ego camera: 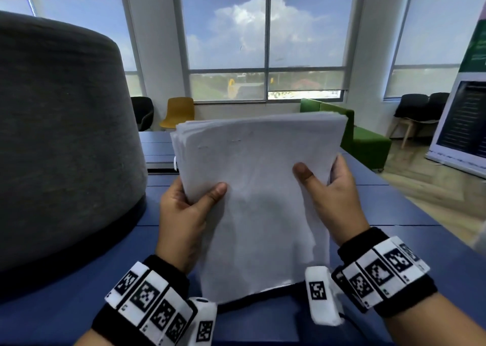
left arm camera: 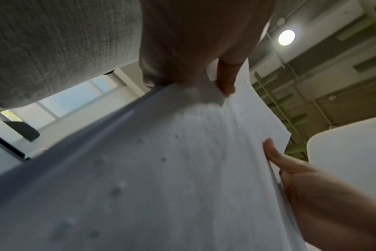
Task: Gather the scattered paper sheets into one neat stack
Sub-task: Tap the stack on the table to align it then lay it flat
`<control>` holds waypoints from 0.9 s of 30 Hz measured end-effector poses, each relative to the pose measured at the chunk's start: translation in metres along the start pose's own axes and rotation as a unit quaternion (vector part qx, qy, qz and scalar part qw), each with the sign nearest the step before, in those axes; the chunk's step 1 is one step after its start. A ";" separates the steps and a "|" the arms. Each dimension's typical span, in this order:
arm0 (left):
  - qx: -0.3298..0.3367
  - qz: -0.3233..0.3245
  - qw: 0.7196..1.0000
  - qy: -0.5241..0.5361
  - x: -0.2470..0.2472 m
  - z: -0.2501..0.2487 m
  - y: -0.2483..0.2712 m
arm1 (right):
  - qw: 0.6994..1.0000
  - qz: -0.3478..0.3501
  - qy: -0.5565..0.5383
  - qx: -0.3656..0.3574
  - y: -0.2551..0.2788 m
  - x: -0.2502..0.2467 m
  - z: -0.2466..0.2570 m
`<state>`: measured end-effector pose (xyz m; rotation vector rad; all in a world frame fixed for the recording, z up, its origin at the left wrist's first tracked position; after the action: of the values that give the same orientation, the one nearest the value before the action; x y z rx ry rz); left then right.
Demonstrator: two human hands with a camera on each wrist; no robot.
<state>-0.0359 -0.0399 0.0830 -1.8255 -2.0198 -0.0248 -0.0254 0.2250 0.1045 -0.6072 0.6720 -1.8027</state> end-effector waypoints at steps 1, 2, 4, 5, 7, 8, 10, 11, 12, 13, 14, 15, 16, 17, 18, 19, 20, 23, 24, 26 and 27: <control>0.003 0.002 1.000 -0.008 0.002 0.001 -0.001 | 1.000 -0.009 -0.002 -0.010 0.000 -0.001 0.001; 0.007 0.001 1.000 -0.014 0.003 0.001 -0.002 | 1.000 -0.017 0.000 -0.018 0.000 -0.002 0.001; 0.016 -0.005 1.000 -0.026 0.003 0.001 -0.004 | 0.999 -0.030 0.004 -0.024 0.004 -0.004 -0.002; 0.017 -0.004 0.999 -0.037 0.003 0.004 -0.003 | 0.999 -0.034 0.004 -0.021 0.008 -0.006 -0.006; 0.014 0.002 0.996 -0.082 0.003 0.012 -0.001 | 0.999 -0.031 0.006 -0.006 0.017 -0.006 -0.016; 0.013 0.003 0.994 -0.108 0.003 0.016 0.002 | 1.000 -0.026 0.013 0.000 0.022 -0.005 -0.020; 0.017 -0.003 0.989 -0.144 0.002 0.020 0.005 | 0.999 -0.020 0.032 -0.001 0.026 -0.005 -0.022; 0.020 -0.007 0.988 -0.152 0.002 0.020 0.005 | 0.999 -0.022 0.040 -0.003 0.025 -0.006 -0.020; 0.023 -0.010 0.988 -0.152 0.002 0.019 0.006 | 0.999 -0.027 0.044 -0.008 0.022 -0.007 -0.015; 0.027 -0.015 0.988 -0.148 0.002 0.016 0.007 | 0.998 -0.035 0.044 -0.018 0.019 -0.007 -0.009; 0.033 -0.022 0.989 -0.141 0.002 0.014 0.008 | 0.998 -0.042 0.043 -0.034 0.015 -0.008 -0.001; 0.038 -0.028 0.990 -0.134 0.001 0.012 0.008 | 0.997 -0.046 0.044 -0.052 0.011 -0.008 0.007; 0.040 -0.031 0.991 -0.127 0.001 0.011 0.007 | 0.996 -0.043 0.048 -0.068 0.008 -0.006 0.013; 0.039 -0.029 0.991 -0.124 0.001 0.012 0.007 | 0.995 -0.037 0.054 -0.077 0.007 -0.004 0.017; 0.034 -0.024 0.991 -0.129 0.001 0.016 0.008 | 0.994 -0.034 0.063 -0.079 0.008 -0.004 0.018; 0.026 -0.017 0.990 -0.140 0.002 0.019 0.008 | 0.994 -0.034 0.068 -0.079 0.010 -0.004 0.018; 0.016 -0.008 0.989 -0.148 0.004 0.023 0.010 | 0.994 -0.034 0.074 -0.075 0.012 -0.006 0.016; 0.012 -0.001 0.990 -0.137 0.006 0.017 0.014 | 0.995 -0.042 0.063 -0.057 0.014 -0.011 0.017; 0.024 0.000 0.991 -0.130 0.008 0.007 0.013 | 0.996 -0.049 0.051 -0.061 0.011 -0.012 0.023; 0.056 -0.002 0.992 -0.117 0.013 -0.014 0.007 | 0.994 -0.061 0.039 -0.081 0.001 -0.012 0.035; 0.070 -0.005 0.991 -0.116 0.015 -0.024 0.004 | 0.993 -0.065 0.041 -0.090 -0.003 -0.012 0.040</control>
<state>-0.0259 -0.0316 0.1085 -1.8004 -2.1246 0.3320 0.0032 0.2309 0.1338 -0.7140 0.8757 -1.9091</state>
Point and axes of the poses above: each hand's wrist, its own y-axis away from the middle knuckle, its own x-axis out of the palm, z = x × y, the point moved 10 cm from there along -y, towards the middle knuckle, and after that the axes turned 13 degrees about -x, right-handed, at the moved point
